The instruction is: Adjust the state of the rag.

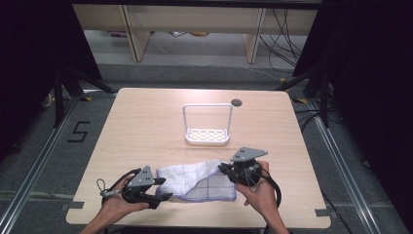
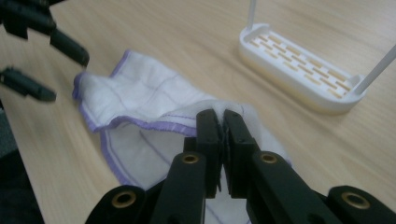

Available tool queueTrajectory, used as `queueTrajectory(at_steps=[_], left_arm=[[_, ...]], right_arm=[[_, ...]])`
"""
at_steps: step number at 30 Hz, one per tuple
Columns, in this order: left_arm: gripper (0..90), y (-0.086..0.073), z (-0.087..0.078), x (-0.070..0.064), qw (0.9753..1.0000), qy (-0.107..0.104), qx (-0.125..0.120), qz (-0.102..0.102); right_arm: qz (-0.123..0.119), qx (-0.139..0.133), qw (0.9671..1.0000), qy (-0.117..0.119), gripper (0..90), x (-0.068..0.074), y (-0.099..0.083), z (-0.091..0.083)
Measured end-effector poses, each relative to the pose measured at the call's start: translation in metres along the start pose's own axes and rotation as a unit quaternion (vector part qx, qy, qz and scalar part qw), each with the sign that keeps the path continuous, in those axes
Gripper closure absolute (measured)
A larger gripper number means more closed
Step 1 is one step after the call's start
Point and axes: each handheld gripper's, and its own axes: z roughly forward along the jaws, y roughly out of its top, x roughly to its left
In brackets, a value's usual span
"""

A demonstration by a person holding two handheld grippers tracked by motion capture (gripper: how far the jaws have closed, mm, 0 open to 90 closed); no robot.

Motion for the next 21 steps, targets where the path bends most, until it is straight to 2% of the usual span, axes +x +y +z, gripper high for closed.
queueTrajectory(at_steps=[2, 3, 4, 5, 6, 7, 8, 9, 10, 11, 12, 13, 14, 16, 17, 18, 21], left_arm=[[39.5, 0.000, 0.004, -0.003, 1.0000, 0.000, 0.000, 0.002], [38.5, 0.001, 0.004, -0.002, 0.9998, 0.005, 0.011, 0.018], [37.4, 0.000, 0.008, -0.005, 1.0000, 0.005, 0.006, 0.001], [36.1, 0.000, 0.011, -0.004, 0.9998, 0.013, 0.009, 0.016], [35.0, -0.001, 0.014, -0.005, 0.9997, 0.014, 0.011, 0.016], [34.4, -0.001, 0.017, -0.005, 0.9991, 0.017, 0.025, 0.031], [33.8, -0.001, 0.019, -0.007, 0.9992, 0.013, 0.027, 0.026], [33.4, 0.001, 0.022, -0.007, 0.9987, 0.016, 0.029, 0.037], [33.1, 0.002, 0.024, -0.009, 0.9986, 0.020, 0.030, 0.037], [33.2, 0.003, 0.027, -0.009, 0.9984, 0.025, 0.031, 0.041], [35.9, 0.004, 0.029, -0.009, 0.9978, 0.027, 0.034, 0.049], [43.0, 0.004, 0.031, -0.009, 0.9972, 0.030, 0.035, 0.058], [51.0, 0.004, 0.032, -0.009, 0.9970, 0.032, 0.035, 0.062], [64.9, 0.005, 0.031, -0.005, 0.9977, 0.030, 0.024, 0.056], [70.4, 0.005, 0.029, -0.004, 0.9981, 0.029, 0.020, 0.051], [74.1, 0.006, 0.026, -0.001, 0.9982, 0.026, 0.010, 0.053], [82.3, 0.010, 0.012, 0.006, 0.9991, 0.023, -0.017, 0.031]], right_arm=[[0.007, -0.008, 0.9999, 0.003, 86.8, -0.004, 0.006, 0.003], [0.020, -0.004, 0.9998, 0.002, 86.8, -0.004, 0.008, 0.003], [0.015, -0.007, 0.9999, -0.001, 86.8, -0.006, 0.009, 0.004], [0.020, -0.004, 0.9998, -0.002, 86.8, -0.007, 0.010, 0.004], [0.022, -0.004, 0.9997, -0.004, 86.8, -0.008, 0.010, 0.005], [0.024, -0.010, 0.9997, -0.003, 86.8, -0.010, 0.010, 0.006], [0.034, -0.004, 0.9994, -0.004, 86.8, -0.010, 0.011, 0.006], [0.033, -0.005, 0.9994, -0.003, 86.8, -0.011, 0.011, 0.006], [0.027, -0.012, 0.9996, -0.004, 86.8, -0.014, 0.012, 0.008], [0.027, -0.007, 0.9996, -0.003, 86.8, -0.015, 0.012, 0.007], [0.025, -0.007, 0.9997, -0.002, 86.8, -0.015, 0.013, 0.008], [0.017, -0.010, 0.9998, -0.003, 86.8, -0.017, 0.013, 0.008], [0.030, -0.010, 0.9995, -0.004, 86.8, -0.016, 0.012, 0.008], [0.026, -0.011, 0.9996, -0.002, 86.8, -0.017, 0.012, 0.008], [0.034, -0.007, 0.9994, -0.004, 86.9, -0.016, 0.012, 0.006], [0.028, -0.008, 0.9995, -0.009, 86.8, -0.017, 0.012, 0.005], [0.029, -0.008, 0.9995, -0.008, 86.9, -0.018, 0.009, 0.002]])
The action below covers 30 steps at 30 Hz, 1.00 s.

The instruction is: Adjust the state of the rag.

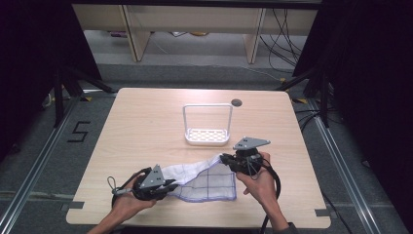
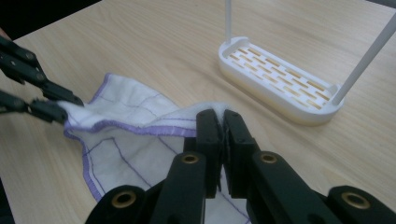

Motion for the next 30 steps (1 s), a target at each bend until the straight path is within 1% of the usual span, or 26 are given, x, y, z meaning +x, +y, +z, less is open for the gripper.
queueTrajectory(at_steps=[1, 2, 3, 4, 5, 6, 7, 8, 9, 11, 12, 13, 15, 16, 17, 18, 19, 20, 22, 23, 24, 25, 26, 28, 29, 30], left_arm=[[83.6, 0.001, -0.004, 0.001, 0.9999, -0.003, -0.010, -0.013], [84.4, 0.003, -0.009, 0.004, 0.9999, -0.002, -0.010, -0.008], [84.7, 0.005, -0.013, 0.004, 0.9997, -0.007, -0.015, -0.018], [84.8, 0.007, -0.016, 0.005, 0.9997, -0.011, -0.015, -0.017], [84.9, 0.009, -0.019, 0.005, 0.9997, -0.008, -0.016, -0.014], [85.0, 0.011, -0.021, 0.005, 0.9996, -0.012, -0.023, -0.014], [85.0, 0.013, -0.023, 0.005, 0.9996, -0.014, -0.022, -0.012], [85.0, 0.015, -0.026, 0.005, 0.9996, -0.015, -0.022, -0.013], [85.0, 0.016, -0.028, 0.006, 0.9995, -0.014, -0.024, -0.012], [85.0, 0.020, -0.032, 0.008, 0.9994, -0.015, -0.031, -0.009], [85.0, 0.022, -0.034, 0.010, 0.9992, -0.017, -0.034, -0.010], [85.0, 0.024, -0.035, 0.011, 0.9989, -0.019, -0.041, -0.016], [85.0, 0.029, -0.040, 0.015, 0.9986, -0.021, -0.045, -0.020], [85.0, 0.032, -0.043, 0.017, 0.9988, -0.022, -0.042, -0.014], [85.0, 0.035, -0.046, 0.017, 0.9982, -0.027, -0.051, -0.017], [85.0, 0.038, -0.050, 0.018, 0.9979, -0.027, -0.056, -0.017], [85.0, 0.042, -0.053, 0.018, 0.9975, -0.031, -0.060, -0.017], [85.0, 0.045, -0.057, 0.018, 0.9974, -0.031, -0.063, -0.016], [85.0, 0.051, -0.063, 0.018, 0.9967, -0.036, -0.071, -0.016], [85.0, 0.053, -0.067, 0.018, 0.9967, -0.036, -0.071, -0.015], [84.9, 0.055, -0.069, 0.018, 0.9964, -0.040, -0.073, -0.016], [84.9, 0.057, -0.073, 0.017, 0.9962, -0.043, -0.074, -0.018], [84.9, 0.058, -0.074, 0.017, 0.9961, -0.046, -0.074, -0.018], [84.8, 0.060, -0.078, 0.015, 0.9952, -0.056, -0.077, -0.024], [84.8, 0.061, -0.080, 0.014, 0.9948, -0.059, -0.079, -0.025], [84.7, 0.062, -0.083, 0.013, 0.9946, -0.063, -0.079, -0.022]], right_arm=[[-0.004, -0.004, 1.0000, 0.001, 86.9, -0.002, -0.001, -0.001], [-0.001, -0.003, 1.0000, -0.001, 86.9, -0.002, -0.002, -0.002], [-0.005, -0.010, 0.9999, -0.002, 86.9, -0.003, -0.003, -0.003], [-0.001, -0.008, 1.0000, -0.001, 86.9, -0.002, -0.003, -0.006], [0.004, -0.009, 0.9999, 0.004, 86.9, -0.001, -0.004, -0.007], [-0.003, -0.011, 0.9999, 0.004, 86.9, -0.001, -0.005, -0.009], [-0.007, -0.011, 0.9999, 0.003, 86.9, -0.001, -0.005, -0.011], [0.006, -0.007, 0.9999, 0.007, 86.9, 0.002, -0.005, -0.014], [-0.006, -0.011, 0.9999, 0.006, 86.9, 0.001, -0.005, -0.015], [-0.003, -0.014, 0.9998, 0.011, 86.9, 0.004, -0.005, -0.020], [-0.010, -0.021, 0.9997, 0.012, 86.9, 0.004, -0.004, -0.021], [-0.014, -0.019, 0.9996, 0.015, 86.9, 0.003, -0.003, -0.023], [-0.016, -0.020, 0.9995, 0.016, 86.9, 0.004, -0.001, -0.027], [-0.014, -0.022, 0.9995, 0.020, 86.9, 0.004, 0.001, -0.028], [-0.013, -0.026, 0.9994, 0.019, 86.9, 0.006, 0.005, -0.033], [-0.028, -0.035, 0.9988, 0.017, 86.9, 0.005, 0.008, -0.035], [-0.028, -0.035, 0.9988, 0.017, 86.9, 0.005, 0.008, -0.035], [-0.018, -0.032, 0.9992, 0.019, 86.9, 0.007, 0.009, -0.039], [-0.024, -0.036, 0.9988, 0.021, 86.9, 0.009, 0.013, -0.045], [-0.021, -0.042, 0.9986, 0.025, 86.9, 0.011, 0.014, -0.048], [-0.025, -0.041, 0.9985, 0.025, 86.9, 0.011, 0.015, -0.052], [-0.038, -0.050, 0.9976, 0.030, 86.9, 0.011, 0.016, -0.054], [-0.027, -0.044, 0.9982, 0.030, 87.0, 0.015, 0.016, -0.060], [-0.043, -0.051, 0.9972, 0.034, 86.9, 0.018, 0.017, -0.065], [-0.042, -0.049, 0.9973, 0.034, 86.9, 0.020, 0.017, -0.069], [-0.031, -0.047, 0.9978, 0.035, 86.9, 0.024, 0.017, -0.073]])
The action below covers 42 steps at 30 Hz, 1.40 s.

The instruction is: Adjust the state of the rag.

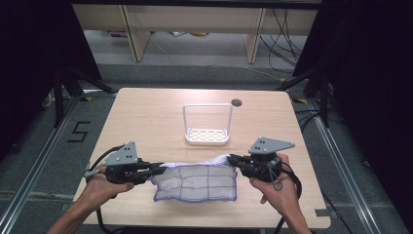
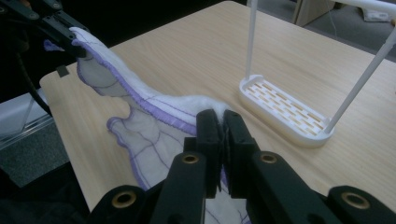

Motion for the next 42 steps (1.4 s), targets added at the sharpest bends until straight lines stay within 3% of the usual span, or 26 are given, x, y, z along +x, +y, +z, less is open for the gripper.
queueTrajectory(at_steps=[2, 3, 5, 14, 17, 18, 20, 22, 25, 29, 30, 31, 33, 36, 39, 42], left_arm=[[84.7, 0.003, -0.003, -0.003, 1.0000, -0.004, -0.004, -0.003], [84.6, 0.005, -0.005, -0.004, 0.9999, -0.006, -0.008, -0.003], [84.6, 0.009, -0.009, -0.006, 0.9998, -0.013, -0.011, -0.004], [84.4, 0.031, -0.037, -0.019, 0.9989, -0.045, -0.016, -0.004], [84.4, 0.038, -0.046, -0.026, 0.9980, -0.056, -0.026, -0.007], [84.4, 0.039, -0.048, -0.027, 0.9974, -0.064, -0.031, -0.007], [84.4, 0.042, -0.050, -0.028, 0.9968, -0.070, -0.038, -0.010], [84.3, 0.043, -0.046, -0.025, 0.9967, -0.072, -0.036, -0.015], [84.2, 0.039, -0.030, -0.010, 0.9974, -0.068, -0.011, -0.024], [84.1, 0.027, 0.001, 0.023, 0.9979, -0.042, 0.016, -0.047], [84.1, 0.023, 0.009, 0.032, 0.9979, -0.034, 0.024, -0.051], [84.0, 0.018, 0.017, 0.041, 0.9978, -0.028, 0.028, -0.054], [83.9, 0.010, 0.033, 0.059, 0.9971, -0.010, 0.041, -0.063], [83.6, -0.004, 0.054, 0.081, 0.9948, 0.001, 0.055, -0.086], [83.3, -0.015, 0.069, 0.090, 0.9941, 0.020, 0.070, -0.081], [83.2, -0.022, 0.078, 0.095, 0.9933, 0.023, 0.067, -0.091]], right_arm=[[-0.015, -0.008, 0.9999, 0.002, 86.9, 0.002, 0.001, -0.006], [-0.007, -0.006, 0.9999, 0.005, 86.9, 0.005, 0.001, -0.009], [-0.020, -0.013, 0.9997, 0.007, 86.9, 0.007, 0.003, -0.014], [-0.023, -0.015, 0.9992, 0.030, 86.9, 0.028, 0.016, -0.042], [-0.044, -0.023, 0.9979, 0.041, 86.9, 0.035, 0.022, -0.052], [-0.037, -0.022, 0.9977, 0.053, 86.9, 0.040, 0.025, -0.058], [-0.046, -0.022, 0.9972, 0.055, 86.9, 0.041, 0.027, -0.059], [-0.039, -0.017, 0.9974, 0.058, 86.9, 0.040, 0.029, -0.059], [-0.021, -0.004, 0.9981, 0.057, 86.9, 0.026, 0.027, -0.046], [0.010, 0.026, 0.9989, 0.037, 86.9, -0.007, 0.019, -0.011], [0.016, 0.035, 0.9987, 0.034, 86.9, -0.016, 0.017, -0.001], [0.036, 0.049, 0.9977, 0.030, 86.9, -0.022, 0.015, 0.009], [0.032, 0.067, 0.9972, 0.013, 86.8, -0.040, 0.012, 0.029], [0.058, 0.093, 0.9940, 0.004, 86.8, -0.059, 0.009, 0.056], [0.066, 0.110, 0.9918, -0.007, 86.8, -0.070, 0.004, 0.077], [0.050, 0.126, 0.9906, -0.018, 86.8, -0.078, -0.001, 0.090]])
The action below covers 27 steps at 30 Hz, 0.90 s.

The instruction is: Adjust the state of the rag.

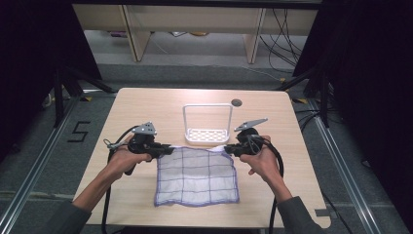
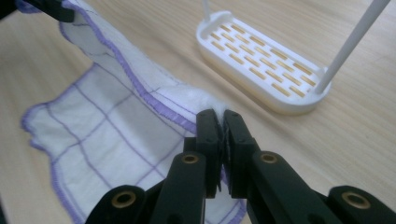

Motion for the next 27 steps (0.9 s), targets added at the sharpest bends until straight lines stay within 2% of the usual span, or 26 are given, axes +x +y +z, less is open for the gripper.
queueTrajectory(at_steps=[1, 4, 6, 7, 8, 9, 10, 12, 14, 15, 16, 18, 19, 20, 21, 22, 23, 24, 25, 26, 27], left_arm=[[83.2, -0.002, 0.002, 0.001, 1.0000, 0.002, 0.002, 0.004], [82.5, -0.006, 0.006, 0.002, 0.9999, 0.006, 0.007, 0.007], [82.3, -0.009, 0.006, 0.003, 0.9999, 0.008, 0.008, 0.011], [82.2, -0.011, 0.006, 0.003, 0.9999, 0.007, 0.004, 0.009], [82.1, -0.012, 0.006, 0.001, 0.9999, 0.005, 0.005, 0.010], [81.9, -0.013, 0.005, 0.000, 0.9999, 0.005, 0.006, 0.013], [81.7, -0.014, 0.005, -0.002, 0.9998, 0.004, 0.008, 0.018], [81.2, -0.015, 0.005, -0.004, 0.9996, 0.004, 0.010, 0.026], [81.0, -0.016, 0.005, -0.006, 0.9996, 0.001, 0.007, 0.027], [81.1, -0.016, 0.004, -0.008, 0.9997, 0.000, 0.006, 0.025], [81.1, -0.017, 0.003, -0.010, 0.9996, -0.001, 0.004, 0.027], [81.1, -0.019, 0.000, -0.016, 0.9995, -0.008, 0.001, 0.032], [81.0, -0.021, -0.002, -0.020, 0.9993, -0.010, 0.002, 0.035], [80.8, -0.024, -0.003, -0.023, 0.9993, -0.011, 0.002, 0.036], [80.7, -0.026, -0.005, -0.027, 0.9991, -0.013, 0.004, 0.041], [80.5, -0.029, -0.006, -0.032, 0.9989, -0.013, 0.005, 0.044], [80.4, -0.032, -0.008, -0.036, 0.9988, -0.014, 0.007, 0.047], [80.3, -0.035, -0.009, -0.040, 0.9986, -0.016, 0.006, 0.050], [80.1, -0.039, -0.009, -0.044, 0.9981, -0.019, 0.006, 0.059], [80.0, -0.043, -0.009, -0.050, 0.9980, -0.017, 0.008, 0.060], [79.8, -0.046, -0.009, -0.054, 0.9976, -0.019, 0.011, 0.066]], right_arm=[[0.016, 0.001, 0.9999, 0.001, 86.8, 0.000, -0.001, 0.005], [-0.002, 0.008, 0.9999, -0.007, 86.7, -0.005, -0.004, 0.011], [-0.005, 0.007, 0.9999, -0.011, 86.7, -0.004, -0.006, 0.015], [0.000, 0.009, 0.9999, -0.003, 86.6, -0.003, -0.007, 0.015], [0.002, 0.012, 0.9999, -0.007, 86.6, -0.001, -0.008, 0.014], [-0.008, 0.008, 0.9999, -0.010, 86.6, -0.002, -0.008, 0.014], [-0.001, 0.009, 1.0000, -0.002, 86.5, 0.000, -0.009, 0.013], [-0.005, 0.002, 1.0000, -0.001, 86.4, 0.000, -0.011, 0.014], [-0.006, 0.009, 0.9999, -0.004, 86.3, -0.002, -0.011, 0.012], [-0.011, 0.006, 0.9999, -0.006, 86.3, -0.003, -0.012, 0.012], [0.001, 0.009, 1.0000, 0.001, 86.3, -0.002, -0.012, 0.010], [-0.004, 0.006, 1.0000, 0.007, 86.2, -0.001, -0.014, 0.008], [0.009, -0.001, 0.9999, 0.008, 86.1, 0.002, -0.016, 0.007], [0.008, 0.012, 0.9999, -0.003, 86.1, 0.004, -0.018, 0.003], [0.014, 0.006, 0.9999, -0.008, 86.1, 0.006, -0.020, 0.002], [0.010, 0.006, 0.9999, -0.003, 86.1, 0.009, -0.024, -0.001], [0.021, 0.018, 0.9996, 0.007, 86.0, 0.015, -0.027, -0.006], [0.006, 0.006, 1.0000, -0.002, 86.0, 0.016, -0.031, -0.007], [-0.010, 0.001, 0.9999, 0.007, 85.9, 0.019, -0.035, -0.009], [-0.021, -0.005, 0.9998, 0.005, 85.9, 0.022, -0.040, -0.010], [-0.019, 0.006, 0.9998, 0.008, 85.8, 0.026, -0.044, -0.015]])
